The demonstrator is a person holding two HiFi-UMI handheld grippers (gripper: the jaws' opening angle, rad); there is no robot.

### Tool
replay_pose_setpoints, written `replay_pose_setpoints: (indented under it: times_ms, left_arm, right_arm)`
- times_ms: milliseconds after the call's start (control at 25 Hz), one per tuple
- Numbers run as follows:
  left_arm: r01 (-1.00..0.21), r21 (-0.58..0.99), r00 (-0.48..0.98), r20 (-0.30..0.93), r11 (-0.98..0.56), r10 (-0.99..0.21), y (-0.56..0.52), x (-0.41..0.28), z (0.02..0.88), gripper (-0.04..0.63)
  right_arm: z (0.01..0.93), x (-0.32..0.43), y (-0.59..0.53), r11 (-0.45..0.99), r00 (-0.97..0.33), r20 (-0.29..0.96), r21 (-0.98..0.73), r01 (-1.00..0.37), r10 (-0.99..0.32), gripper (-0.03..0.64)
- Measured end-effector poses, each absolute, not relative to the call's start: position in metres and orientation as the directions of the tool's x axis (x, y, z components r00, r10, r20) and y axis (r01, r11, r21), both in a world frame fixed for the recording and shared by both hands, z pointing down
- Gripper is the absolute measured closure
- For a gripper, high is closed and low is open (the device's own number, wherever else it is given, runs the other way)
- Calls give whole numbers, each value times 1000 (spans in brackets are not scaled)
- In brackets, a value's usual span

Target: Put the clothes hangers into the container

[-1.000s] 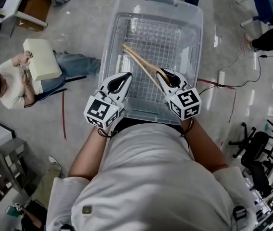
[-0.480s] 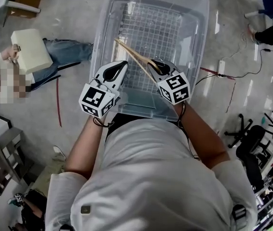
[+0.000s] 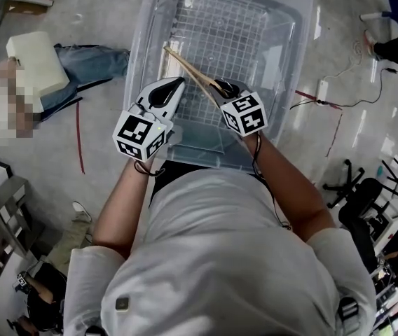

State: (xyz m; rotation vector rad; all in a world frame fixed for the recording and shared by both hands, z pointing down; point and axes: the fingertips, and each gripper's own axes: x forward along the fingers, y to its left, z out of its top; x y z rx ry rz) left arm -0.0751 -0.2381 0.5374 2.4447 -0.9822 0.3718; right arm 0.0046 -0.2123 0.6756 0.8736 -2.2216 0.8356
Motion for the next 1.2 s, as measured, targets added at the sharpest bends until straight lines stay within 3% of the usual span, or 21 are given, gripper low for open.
replay_pose_setpoints:
  times_ms: [880,1200]
  left_arm:
    - [-706,356,707,415,-612,-573,-240,-64,555,578]
    - [-703,365,710,415,-610,-569,-242,-62,559,578]
  right_arm:
    - [736,-2,-217,569,-531,790,-295,-767,-307,543]
    - [745,17,-226,505,-469,819,-267,-821,-329,448]
